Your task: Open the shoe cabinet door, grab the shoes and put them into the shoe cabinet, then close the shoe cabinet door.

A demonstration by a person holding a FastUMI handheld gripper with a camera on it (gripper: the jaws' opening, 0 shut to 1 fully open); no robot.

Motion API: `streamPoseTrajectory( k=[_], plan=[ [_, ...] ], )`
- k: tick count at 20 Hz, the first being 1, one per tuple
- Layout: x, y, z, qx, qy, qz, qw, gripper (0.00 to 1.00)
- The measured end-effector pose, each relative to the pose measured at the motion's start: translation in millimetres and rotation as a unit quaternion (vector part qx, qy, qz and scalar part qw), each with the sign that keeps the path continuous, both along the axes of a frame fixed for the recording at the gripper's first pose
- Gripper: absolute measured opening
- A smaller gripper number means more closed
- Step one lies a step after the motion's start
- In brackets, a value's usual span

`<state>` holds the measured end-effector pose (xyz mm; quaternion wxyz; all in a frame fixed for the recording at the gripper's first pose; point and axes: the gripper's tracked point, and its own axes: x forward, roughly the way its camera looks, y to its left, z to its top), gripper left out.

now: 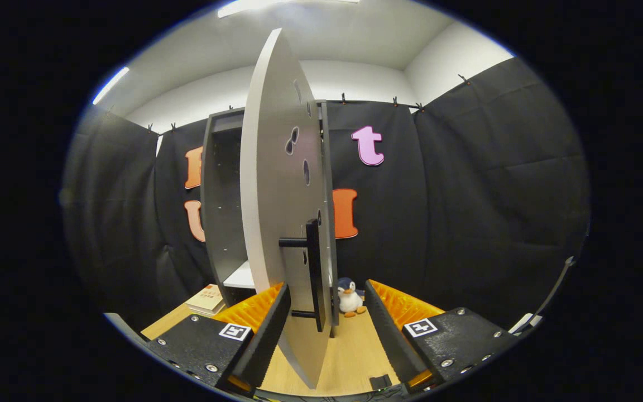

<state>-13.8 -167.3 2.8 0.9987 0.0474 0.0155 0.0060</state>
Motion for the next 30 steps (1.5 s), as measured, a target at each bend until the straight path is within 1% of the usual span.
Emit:
streamPoseTrajectory(
  k=[5, 10, 15, 16, 17, 19, 20, 22, 25, 30],
  plan=[
    [-2.4, 23.1, -0.7, 0.001, -0.005, 0.058, 0.998, 0.85],
    [23.3, 69.5, -3.1, 0.006, -0.006, 0.105, 0.994, 0.85],
    [47.2, 113.8, -4.2, 0.018, -0.009, 0.155, 0.988, 0.86],
    [54.3, 121.0, -5.5, 0.017, -0.007, 0.158, 0.987, 0.86],
    [64.2, 121.4, -6.9, 0.008, -0.004, 0.149, 0.989, 0.87],
    [80.0, 139.0, -5.1, 0.006, -0.008, 0.159, 0.987, 0.87],
    [86.1, 150.3, -6.4, 0.009, -0.007, 0.164, 0.986, 0.90],
    [96.6, 168.5, -4.7, 0.005, -0.008, 0.175, 0.985, 0.91],
    [111.5, 189.8, 1.1, 0.002, -0.017, 0.180, 0.983, 0.92],
    [140.9, 215.8, 4.5, 0.007, -0.019, 0.178, 0.984, 0.91]
  ],
)
